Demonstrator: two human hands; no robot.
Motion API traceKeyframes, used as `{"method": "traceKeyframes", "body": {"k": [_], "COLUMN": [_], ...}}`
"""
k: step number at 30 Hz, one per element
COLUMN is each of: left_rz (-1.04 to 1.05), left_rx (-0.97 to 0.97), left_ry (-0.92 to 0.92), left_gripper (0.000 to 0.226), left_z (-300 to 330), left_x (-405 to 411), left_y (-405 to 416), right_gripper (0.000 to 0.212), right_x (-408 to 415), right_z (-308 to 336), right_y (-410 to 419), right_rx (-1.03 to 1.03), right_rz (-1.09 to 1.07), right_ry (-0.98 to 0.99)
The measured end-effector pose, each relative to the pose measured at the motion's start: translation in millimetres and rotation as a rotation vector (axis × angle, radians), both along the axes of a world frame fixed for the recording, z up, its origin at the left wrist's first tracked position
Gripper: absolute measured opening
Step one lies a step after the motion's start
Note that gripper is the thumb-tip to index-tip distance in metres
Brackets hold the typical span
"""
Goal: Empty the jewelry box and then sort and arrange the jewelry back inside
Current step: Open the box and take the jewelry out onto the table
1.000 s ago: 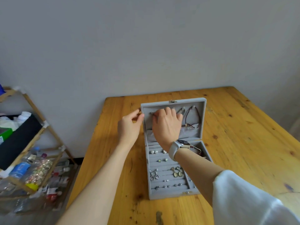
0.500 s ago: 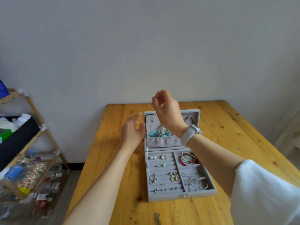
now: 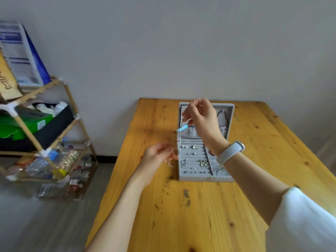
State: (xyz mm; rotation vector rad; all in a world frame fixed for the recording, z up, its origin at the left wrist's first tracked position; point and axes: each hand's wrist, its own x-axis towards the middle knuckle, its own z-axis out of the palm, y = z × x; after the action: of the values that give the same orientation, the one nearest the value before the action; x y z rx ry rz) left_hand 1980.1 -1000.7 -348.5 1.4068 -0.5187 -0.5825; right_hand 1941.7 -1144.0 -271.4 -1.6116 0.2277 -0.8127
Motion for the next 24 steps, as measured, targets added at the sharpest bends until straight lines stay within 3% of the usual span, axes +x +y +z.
{"method": "traceKeyframes", "body": {"k": [4,9,16,20,24], "left_rz": [0.051,0.164,0.307,0.375,0.420], "left_rx": [0.161,0.377,0.687,0.848,0.909], "left_ry": [0.166,0.129,-0.247,-0.355,-0.334], "left_gripper": [0.014,0.009,0.003,0.026,0.052], "left_z": [-47,-74,-76,-73,-74], "left_x": [-33,-55,-69,-78,-80], "left_y": [54,105,123,121,119], "right_gripper": [0.023,0.023,0.021,0.020,0.019], "right_x": [-17,-33,-6,21,41], "right_z": [-60,-116,-134,-135,-145], "right_y": [17,42,60,65,68], "right_rx": [0.282,0.497,0.387,0.353,0.149], "right_rz": [-0.010,0.047,0.017,0.029,0.029], "right_ry": [0.168,0.337,0.570,0.677,0.744]}}
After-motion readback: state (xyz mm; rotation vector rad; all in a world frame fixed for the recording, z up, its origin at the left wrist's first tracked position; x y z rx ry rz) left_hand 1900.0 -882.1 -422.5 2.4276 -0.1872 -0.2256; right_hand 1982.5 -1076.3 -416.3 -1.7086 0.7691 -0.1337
